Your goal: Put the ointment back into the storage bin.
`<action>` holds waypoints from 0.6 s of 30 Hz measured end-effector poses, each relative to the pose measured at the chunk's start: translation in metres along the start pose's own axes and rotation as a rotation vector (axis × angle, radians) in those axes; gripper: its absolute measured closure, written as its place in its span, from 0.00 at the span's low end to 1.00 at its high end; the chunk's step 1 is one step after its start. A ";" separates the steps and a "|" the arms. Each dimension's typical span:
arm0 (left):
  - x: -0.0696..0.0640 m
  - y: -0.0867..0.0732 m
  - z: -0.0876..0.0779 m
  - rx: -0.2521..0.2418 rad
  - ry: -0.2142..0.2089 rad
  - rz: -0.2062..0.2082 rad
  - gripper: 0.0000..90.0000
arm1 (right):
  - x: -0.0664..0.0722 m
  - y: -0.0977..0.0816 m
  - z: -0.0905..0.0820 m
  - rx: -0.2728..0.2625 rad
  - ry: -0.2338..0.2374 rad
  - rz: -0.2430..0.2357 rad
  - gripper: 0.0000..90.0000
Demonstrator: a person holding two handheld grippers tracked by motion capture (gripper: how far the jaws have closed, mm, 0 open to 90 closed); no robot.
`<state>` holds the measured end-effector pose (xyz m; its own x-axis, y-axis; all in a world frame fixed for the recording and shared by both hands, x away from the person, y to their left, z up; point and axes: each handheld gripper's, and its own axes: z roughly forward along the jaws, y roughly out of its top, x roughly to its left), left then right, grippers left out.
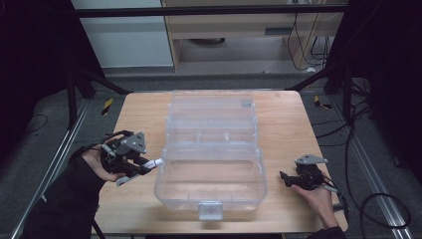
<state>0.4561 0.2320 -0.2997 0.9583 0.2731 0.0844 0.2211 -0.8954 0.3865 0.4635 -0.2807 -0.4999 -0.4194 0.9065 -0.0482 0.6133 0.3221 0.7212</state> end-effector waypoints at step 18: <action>-0.007 0.051 0.026 0.040 -0.075 0.119 0.78 | 0.000 0.000 0.000 -0.008 0.006 -0.005 0.29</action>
<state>0.4651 0.1754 -0.3050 0.9887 0.1381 0.0581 0.1104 -0.9338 0.3404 0.4635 -0.2806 -0.5001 -0.4268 0.9031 -0.0478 0.6055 0.3247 0.7266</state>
